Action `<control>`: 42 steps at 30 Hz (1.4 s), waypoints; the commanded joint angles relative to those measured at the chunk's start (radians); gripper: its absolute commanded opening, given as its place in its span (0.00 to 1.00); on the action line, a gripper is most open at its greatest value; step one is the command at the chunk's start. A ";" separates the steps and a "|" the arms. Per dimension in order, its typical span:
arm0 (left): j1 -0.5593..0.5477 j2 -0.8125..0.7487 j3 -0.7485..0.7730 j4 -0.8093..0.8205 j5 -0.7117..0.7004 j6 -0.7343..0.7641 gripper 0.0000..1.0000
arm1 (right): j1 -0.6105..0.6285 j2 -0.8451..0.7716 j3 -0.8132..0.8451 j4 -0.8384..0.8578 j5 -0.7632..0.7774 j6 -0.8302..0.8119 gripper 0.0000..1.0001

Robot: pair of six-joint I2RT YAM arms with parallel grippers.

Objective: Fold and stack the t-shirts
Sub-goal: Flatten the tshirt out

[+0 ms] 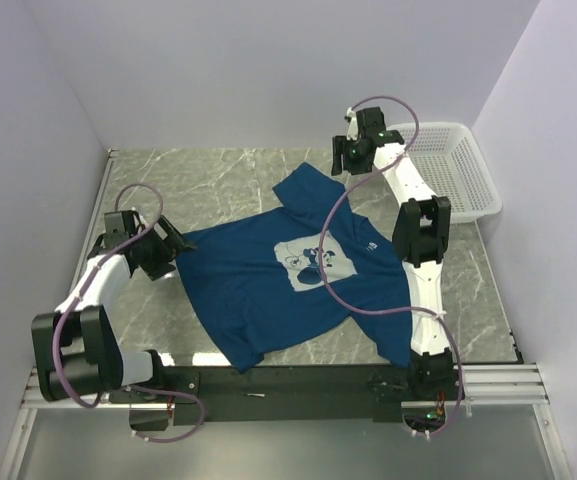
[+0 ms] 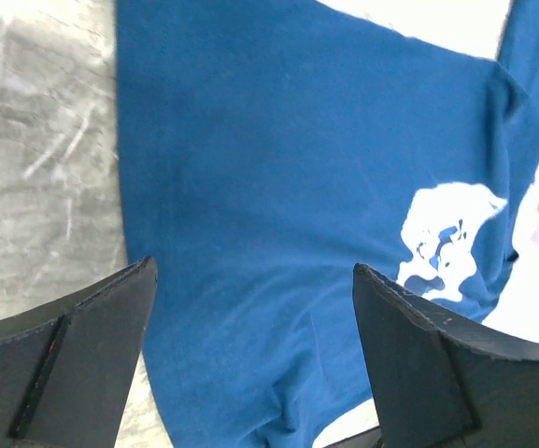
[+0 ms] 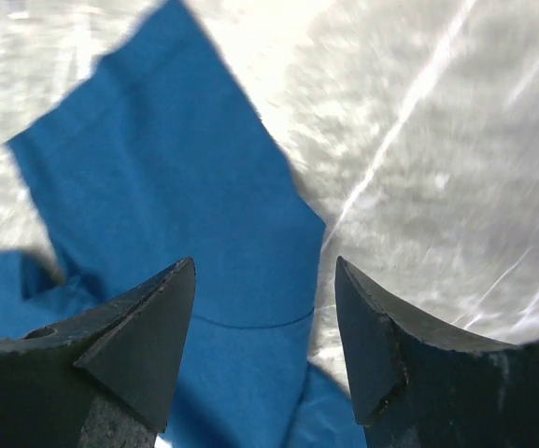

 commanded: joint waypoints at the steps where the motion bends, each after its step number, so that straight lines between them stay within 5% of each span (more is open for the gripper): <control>1: -0.002 -0.050 -0.032 0.032 0.054 0.035 0.91 | -0.007 0.012 -0.001 -0.002 0.088 0.142 0.68; 18: -0.002 -0.024 -0.036 0.024 0.084 0.034 0.90 | -0.031 0.101 -0.041 -0.057 -0.046 0.179 0.60; 24: 0.000 -0.027 -0.041 0.024 0.090 0.032 0.90 | -0.031 0.121 -0.029 -0.071 -0.135 0.185 0.38; 30: -0.002 -0.017 -0.041 0.030 0.100 0.032 0.90 | -0.030 0.080 -0.016 -0.023 -0.072 0.216 0.02; 36: 0.000 0.018 -0.027 0.020 0.087 0.041 0.90 | -0.030 0.066 0.165 0.196 0.107 0.194 0.00; 38: 0.000 0.030 -0.022 0.017 0.078 0.043 0.90 | -0.028 0.040 0.122 0.294 0.155 0.173 0.19; 39: -0.002 0.030 -0.022 0.015 0.077 0.043 0.90 | -0.030 0.015 0.099 0.309 0.164 0.167 0.46; 42: 0.000 0.021 -0.027 0.020 0.075 0.035 0.91 | -0.034 -0.041 0.065 0.285 0.206 0.118 0.73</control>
